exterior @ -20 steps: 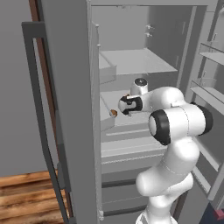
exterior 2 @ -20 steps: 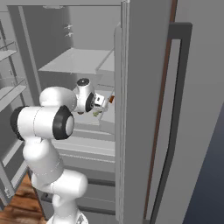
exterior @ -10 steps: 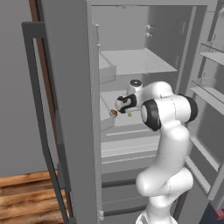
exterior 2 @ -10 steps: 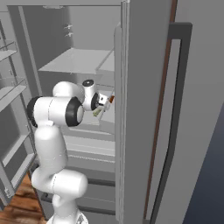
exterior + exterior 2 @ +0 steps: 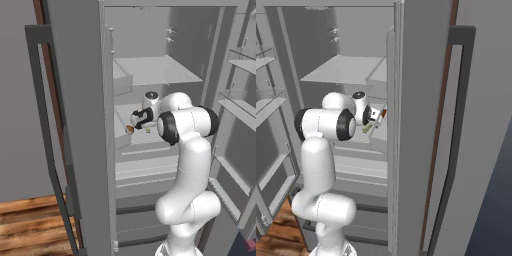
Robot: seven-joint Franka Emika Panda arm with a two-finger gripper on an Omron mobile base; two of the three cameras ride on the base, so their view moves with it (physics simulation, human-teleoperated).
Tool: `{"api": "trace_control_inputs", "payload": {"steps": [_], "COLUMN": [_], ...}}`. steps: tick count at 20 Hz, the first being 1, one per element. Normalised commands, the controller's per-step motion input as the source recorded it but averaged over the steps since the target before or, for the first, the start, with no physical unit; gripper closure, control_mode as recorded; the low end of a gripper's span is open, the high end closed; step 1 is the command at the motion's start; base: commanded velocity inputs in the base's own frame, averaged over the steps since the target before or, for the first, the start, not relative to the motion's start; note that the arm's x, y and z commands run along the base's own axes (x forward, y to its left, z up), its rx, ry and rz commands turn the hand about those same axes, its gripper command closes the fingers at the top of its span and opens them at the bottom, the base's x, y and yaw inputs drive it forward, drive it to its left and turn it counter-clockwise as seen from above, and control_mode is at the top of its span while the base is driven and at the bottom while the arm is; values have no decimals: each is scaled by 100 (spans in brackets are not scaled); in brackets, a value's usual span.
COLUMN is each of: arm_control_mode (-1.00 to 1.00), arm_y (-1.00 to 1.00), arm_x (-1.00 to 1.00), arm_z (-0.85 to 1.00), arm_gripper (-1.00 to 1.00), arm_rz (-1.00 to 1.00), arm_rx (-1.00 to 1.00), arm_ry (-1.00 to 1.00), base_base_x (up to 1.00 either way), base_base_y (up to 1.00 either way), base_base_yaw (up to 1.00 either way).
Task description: Pick the egg and butter from the fridge and place them by the bowl for mixing.
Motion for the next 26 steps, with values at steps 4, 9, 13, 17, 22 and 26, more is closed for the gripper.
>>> {"api": "trace_control_inputs", "payload": {"steps": [4, 9, 13, 17, 22, 26], "arm_control_mode": [-100, -100, -100, -100, -100, -100], "arm_y": [0, 0, 0, -23, -28, -1], "arm_x": [-2, -14, -10, -15, -58, -92], "arm_z": [-24, -9, 0, 3, 3, 2], "arm_gripper": [100, 100, 100, 100, 100, 100], "arm_rz": [-3, -2, 0, 5, 11, 2], "arm_rx": [5, 3, 0, 0, -2, 0], "arm_ry": [0, 1, 2, 0, -15, -20], "base_base_x": [0, 0, 0, 0, 0, 0], "base_base_y": [0, 0, 0, 0, 0, 0], "base_base_yaw": [0, 0, 0, 0, 0, 0]}}
